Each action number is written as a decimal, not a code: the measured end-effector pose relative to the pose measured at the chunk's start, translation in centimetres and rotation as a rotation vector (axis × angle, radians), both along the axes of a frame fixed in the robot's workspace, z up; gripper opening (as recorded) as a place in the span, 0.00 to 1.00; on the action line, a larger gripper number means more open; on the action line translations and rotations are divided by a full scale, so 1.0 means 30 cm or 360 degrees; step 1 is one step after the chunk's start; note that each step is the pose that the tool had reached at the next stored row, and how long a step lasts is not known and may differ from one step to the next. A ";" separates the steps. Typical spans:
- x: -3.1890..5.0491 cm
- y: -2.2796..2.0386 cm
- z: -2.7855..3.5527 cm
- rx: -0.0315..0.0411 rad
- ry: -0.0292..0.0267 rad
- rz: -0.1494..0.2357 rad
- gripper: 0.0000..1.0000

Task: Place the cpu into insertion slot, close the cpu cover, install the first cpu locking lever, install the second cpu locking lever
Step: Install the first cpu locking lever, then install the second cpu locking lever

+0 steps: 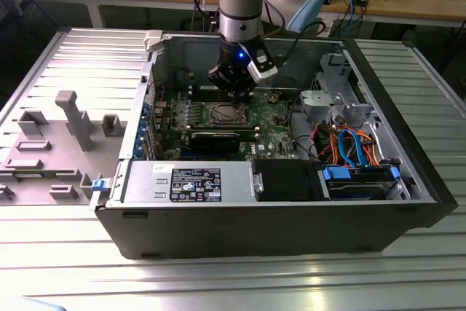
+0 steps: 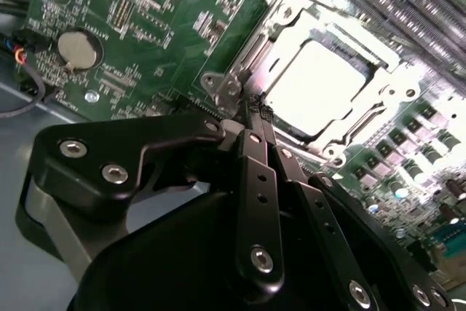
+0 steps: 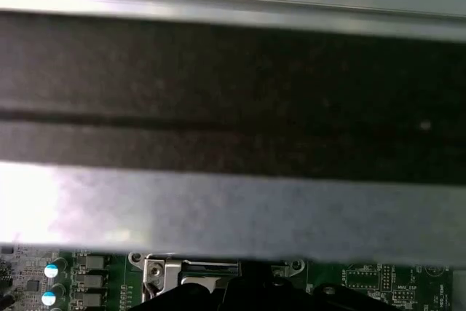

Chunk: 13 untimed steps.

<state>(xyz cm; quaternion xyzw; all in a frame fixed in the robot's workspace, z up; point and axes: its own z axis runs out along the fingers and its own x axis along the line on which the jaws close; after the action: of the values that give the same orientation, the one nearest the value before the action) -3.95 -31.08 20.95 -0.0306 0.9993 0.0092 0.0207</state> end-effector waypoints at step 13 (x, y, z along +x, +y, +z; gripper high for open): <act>0.000 -0.001 0.000 -0.0013 0.00000 0.0000 0.11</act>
<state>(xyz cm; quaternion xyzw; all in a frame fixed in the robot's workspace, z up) -3.95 -31.09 20.95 -0.0306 0.9993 0.0052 0.0206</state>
